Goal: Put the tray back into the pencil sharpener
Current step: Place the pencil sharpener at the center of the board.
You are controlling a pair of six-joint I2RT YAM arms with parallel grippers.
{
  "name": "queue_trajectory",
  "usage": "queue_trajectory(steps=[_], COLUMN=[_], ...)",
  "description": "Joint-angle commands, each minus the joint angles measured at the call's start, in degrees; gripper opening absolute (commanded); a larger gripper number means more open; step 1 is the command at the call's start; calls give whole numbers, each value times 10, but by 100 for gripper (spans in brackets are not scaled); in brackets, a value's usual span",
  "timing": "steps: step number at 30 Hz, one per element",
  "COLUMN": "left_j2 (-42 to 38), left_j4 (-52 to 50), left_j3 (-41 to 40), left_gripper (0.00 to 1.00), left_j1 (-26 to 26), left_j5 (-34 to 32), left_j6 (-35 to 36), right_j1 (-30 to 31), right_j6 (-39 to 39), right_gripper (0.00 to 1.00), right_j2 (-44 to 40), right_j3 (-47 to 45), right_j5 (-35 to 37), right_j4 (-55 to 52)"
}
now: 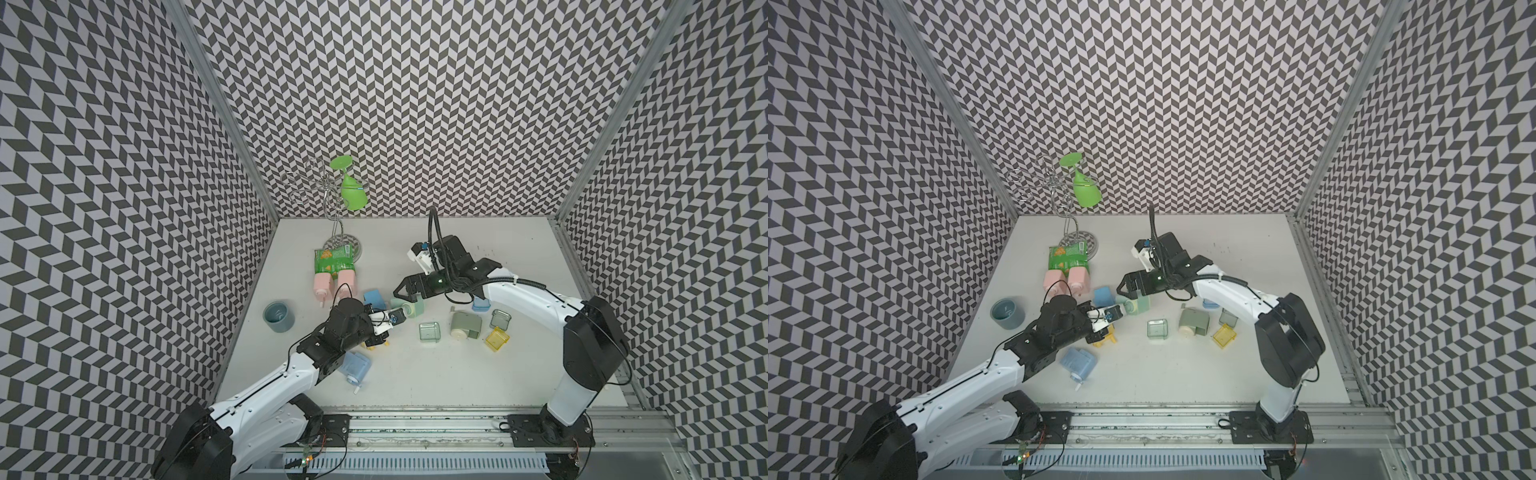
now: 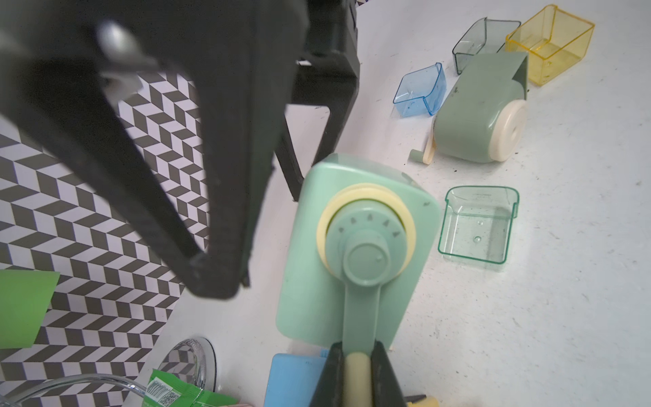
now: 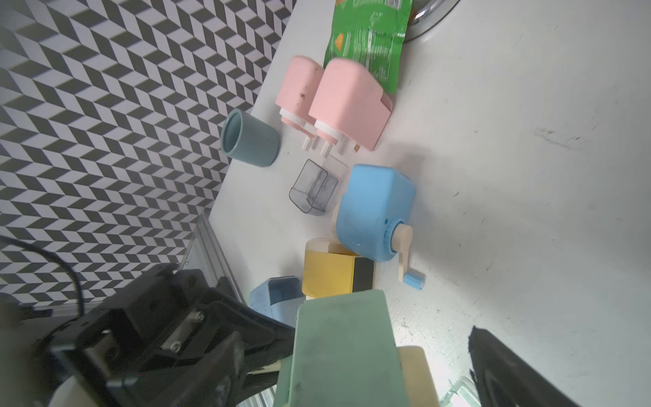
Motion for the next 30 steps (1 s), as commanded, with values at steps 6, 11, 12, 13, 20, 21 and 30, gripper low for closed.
queue_trajectory(steps=[6,11,12,13,20,21,30], left_j2=[-12,-5,-4,-2,11,14,13], left_j4=[36,33,32,30,38,41,49], left_j3=[35,43,45,47,52,52,52], left_gripper=[0,0,0,0,0,0,0], left_j1=[12,26,28,30,58,64,99], left_j5=[64,104,110,120,183,191,256], left_j6=[-82,-105,-107,-111,-141,-147,-170], right_j1=[-41,-51,-51,-51,-51,-50,-58], right_j6=[-44,-72,-79,-85,-203,-216,-319], right_gripper=[99,99,99,99,98,98,99], right_j2=[-80,-136,-148,-165,-285,-301,-335], right_j3=[16,-14,-25,-38,-147,-162,-201], right_j5=[31,55,61,71,143,150,84], right_j4=[44,77,90,105,218,235,274])
